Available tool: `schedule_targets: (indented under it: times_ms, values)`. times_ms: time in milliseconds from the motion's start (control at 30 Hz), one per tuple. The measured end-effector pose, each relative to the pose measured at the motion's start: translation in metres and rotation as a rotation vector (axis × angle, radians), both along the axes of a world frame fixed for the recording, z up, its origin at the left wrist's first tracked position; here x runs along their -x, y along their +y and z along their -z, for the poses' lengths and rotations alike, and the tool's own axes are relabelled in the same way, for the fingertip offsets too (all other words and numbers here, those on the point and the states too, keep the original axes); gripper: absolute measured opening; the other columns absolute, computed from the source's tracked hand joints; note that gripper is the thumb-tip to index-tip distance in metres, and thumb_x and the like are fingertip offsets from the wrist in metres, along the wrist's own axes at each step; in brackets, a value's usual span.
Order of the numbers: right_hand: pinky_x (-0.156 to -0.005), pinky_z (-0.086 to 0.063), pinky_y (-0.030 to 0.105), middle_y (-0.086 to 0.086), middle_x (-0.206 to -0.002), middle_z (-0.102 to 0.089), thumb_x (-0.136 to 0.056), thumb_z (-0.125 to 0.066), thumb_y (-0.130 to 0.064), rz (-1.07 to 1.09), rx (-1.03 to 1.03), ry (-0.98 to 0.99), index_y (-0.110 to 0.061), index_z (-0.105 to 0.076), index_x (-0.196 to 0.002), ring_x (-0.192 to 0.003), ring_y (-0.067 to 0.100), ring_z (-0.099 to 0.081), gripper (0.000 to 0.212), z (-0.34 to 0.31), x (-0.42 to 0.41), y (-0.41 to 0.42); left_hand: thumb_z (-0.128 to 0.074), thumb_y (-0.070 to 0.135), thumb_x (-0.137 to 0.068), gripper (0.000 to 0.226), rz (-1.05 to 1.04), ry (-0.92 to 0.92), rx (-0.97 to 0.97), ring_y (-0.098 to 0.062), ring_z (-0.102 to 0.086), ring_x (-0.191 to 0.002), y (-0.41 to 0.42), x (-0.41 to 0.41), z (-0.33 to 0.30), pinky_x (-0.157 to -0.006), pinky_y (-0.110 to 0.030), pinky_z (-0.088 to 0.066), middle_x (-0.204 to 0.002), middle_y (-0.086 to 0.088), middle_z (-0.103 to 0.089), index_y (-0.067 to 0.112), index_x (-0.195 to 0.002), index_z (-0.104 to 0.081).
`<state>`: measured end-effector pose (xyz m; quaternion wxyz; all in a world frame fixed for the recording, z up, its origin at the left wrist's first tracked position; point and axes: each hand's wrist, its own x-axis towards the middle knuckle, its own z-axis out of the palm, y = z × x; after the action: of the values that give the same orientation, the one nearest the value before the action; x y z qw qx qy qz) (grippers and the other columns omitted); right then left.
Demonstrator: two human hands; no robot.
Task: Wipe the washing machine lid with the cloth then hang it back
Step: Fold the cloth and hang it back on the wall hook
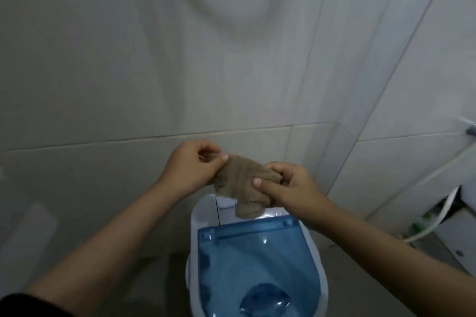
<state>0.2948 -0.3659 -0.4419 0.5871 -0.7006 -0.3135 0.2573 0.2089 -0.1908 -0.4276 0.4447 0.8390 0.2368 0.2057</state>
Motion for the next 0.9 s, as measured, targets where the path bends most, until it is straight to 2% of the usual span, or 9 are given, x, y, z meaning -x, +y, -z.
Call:
schedule_targets:
  times_ms: [100, 200, 300, 367, 567, 633, 733, 800, 900]
  values:
    - [-0.061, -0.060, 0.031, 0.017, -0.077, -0.058, -0.086, -0.063, -0.005, 0.033, 0.100, 0.187, -0.004, -0.057, -0.079, -0.071, 0.027, -0.064, 0.009, -0.067, 0.004, 0.001, -0.074, 0.045, -0.071, 0.040, 0.073, 0.125, -0.018, -0.006, -0.060, -0.091, -0.009, 0.012, -0.066, -0.071, -0.015, -0.044, -0.099, 0.009, -0.064, 0.022, -0.103, -0.065]
    - [-0.067, -0.060, 0.040, 0.018, -0.082, -0.067, -0.082, -0.069, -0.012, 0.060, 0.070, 0.350, -0.003, -0.058, -0.082, -0.076, 0.032, -0.070, 0.015, -0.138, 0.009, 0.000, -0.078, 0.060, -0.048, 0.062, 0.256, 0.158, 0.152, -0.003, -0.066, -0.090, -0.028, 0.028, -0.139, -0.071, -0.013, -0.049, -0.098, 0.009, -0.069, 0.031, -0.101, -0.064]
    - [-0.068, -0.060, 0.039, 0.024, -0.092, -0.072, -0.071, -0.071, -0.028, -0.002, -0.038, 0.551, 0.004, -0.062, -0.101, -0.080, 0.032, -0.071, 0.046, -0.215, 0.018, -0.005, -0.085, 0.056, -0.043, 0.072, 0.306, 0.130, 0.135, -0.001, -0.067, -0.090, -0.049, 0.043, -0.210, -0.078, -0.019, -0.053, -0.099, 0.009, -0.071, 0.028, -0.107, -0.066]
    - [-0.065, -0.060, 0.032, 0.022, -0.093, -0.073, -0.074, -0.068, -0.026, -0.066, -0.082, 0.619, 0.006, -0.061, -0.107, -0.080, 0.027, -0.073, 0.046, -0.280, 0.024, -0.013, -0.088, 0.043, -0.049, 0.068, 0.256, 0.100, 0.098, -0.003, -0.067, -0.090, -0.060, 0.052, -0.269, -0.079, -0.021, -0.054, -0.100, 0.008, -0.070, 0.023, -0.110, -0.066]
    - [-0.077, -0.060, 0.028, 0.009, -0.089, -0.073, -0.088, -0.061, -0.016, -0.190, -0.023, 0.467, -0.008, -0.067, -0.101, -0.079, 0.015, -0.071, 0.017, -0.415, 0.031, -0.032, -0.073, 0.025, -0.077, 0.023, 0.084, -0.044, -0.012, -0.017, -0.069, -0.078, -0.084, 0.065, -0.401, -0.071, -0.027, -0.056, -0.086, -0.007, -0.073, 0.009, -0.094, -0.070]
    - [-0.067, -0.060, 0.025, 0.007, -0.085, -0.072, -0.087, -0.062, -0.020, -0.194, -0.009, 0.403, -0.012, -0.069, -0.095, -0.070, 0.013, -0.070, 0.013, -0.447, 0.034, -0.036, -0.068, 0.017, -0.083, 0.013, 0.078, -0.082, -0.082, -0.013, -0.067, -0.070, -0.093, 0.071, -0.435, -0.065, -0.024, -0.051, -0.081, -0.010, -0.073, 0.006, -0.088, -0.071]
    - [-0.050, -0.053, 0.018, 0.005, -0.076, -0.071, -0.086, -0.063, -0.021, -0.203, -0.044, 0.344, -0.011, -0.069, -0.093, -0.058, 0.008, -0.068, 0.014, -0.483, 0.039, -0.040, -0.065, 0.015, -0.086, 0.018, 0.073, -0.106, -0.083, -0.013, -0.059, -0.063, -0.100, 0.079, -0.474, -0.059, -0.024, -0.046, -0.077, -0.022, -0.071, -0.001, -0.083, -0.071]
    - [-0.049, -0.053, 0.018, 0.002, -0.071, -0.073, -0.085, -0.065, -0.020, -0.233, -0.068, 0.323, -0.010, -0.070, -0.091, -0.058, 0.007, -0.069, 0.012, -0.497, 0.042, -0.041, -0.066, 0.016, -0.085, 0.022, 0.069, -0.135, 0.016, -0.019, -0.057, -0.065, -0.102, 0.084, -0.489, -0.063, -0.029, -0.045, -0.077, -0.028, -0.069, -0.004, -0.081, -0.071]
    - [-0.052, -0.058, 0.023, -0.001, -0.064, -0.074, -0.086, -0.063, -0.011, -0.312, -0.099, 0.324, -0.008, -0.069, -0.085, -0.057, 0.009, -0.070, 0.007, -0.507, 0.044, -0.036, -0.065, 0.020, -0.086, 0.027, 0.000, -0.137, 0.117, -0.021, -0.055, -0.070, -0.098, 0.095, -0.501, -0.067, -0.033, -0.043, -0.075, -0.022, -0.064, -0.006, -0.081, -0.071]
